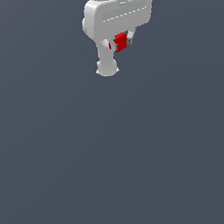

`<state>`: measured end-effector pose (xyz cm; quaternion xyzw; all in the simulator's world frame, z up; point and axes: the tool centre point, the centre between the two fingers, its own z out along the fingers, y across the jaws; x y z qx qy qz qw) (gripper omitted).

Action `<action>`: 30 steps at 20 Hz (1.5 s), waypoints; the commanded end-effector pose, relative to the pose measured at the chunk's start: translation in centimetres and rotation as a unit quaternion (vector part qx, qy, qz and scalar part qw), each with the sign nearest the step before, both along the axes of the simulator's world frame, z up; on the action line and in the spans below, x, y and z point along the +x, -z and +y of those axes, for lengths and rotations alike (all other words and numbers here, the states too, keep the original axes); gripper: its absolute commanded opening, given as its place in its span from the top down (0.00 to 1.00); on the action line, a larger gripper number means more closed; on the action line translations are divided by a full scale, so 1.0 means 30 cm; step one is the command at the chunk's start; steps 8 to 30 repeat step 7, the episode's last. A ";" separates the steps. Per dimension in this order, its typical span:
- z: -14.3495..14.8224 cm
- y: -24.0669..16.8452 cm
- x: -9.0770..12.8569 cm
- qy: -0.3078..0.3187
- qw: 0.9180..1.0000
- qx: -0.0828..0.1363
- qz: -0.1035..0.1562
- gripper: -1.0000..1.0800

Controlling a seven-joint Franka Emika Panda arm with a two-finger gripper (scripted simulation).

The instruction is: Pick up the red cube and move it to a goal position.

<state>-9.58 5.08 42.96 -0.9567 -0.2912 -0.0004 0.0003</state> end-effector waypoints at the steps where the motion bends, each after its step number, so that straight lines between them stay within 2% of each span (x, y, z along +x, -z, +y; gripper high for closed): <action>1: -0.004 -0.034 0.000 0.000 1.000 0.000 0.000 1.00; 30: -0.008 -0.064 0.001 0.000 1.000 0.000 0.000 1.00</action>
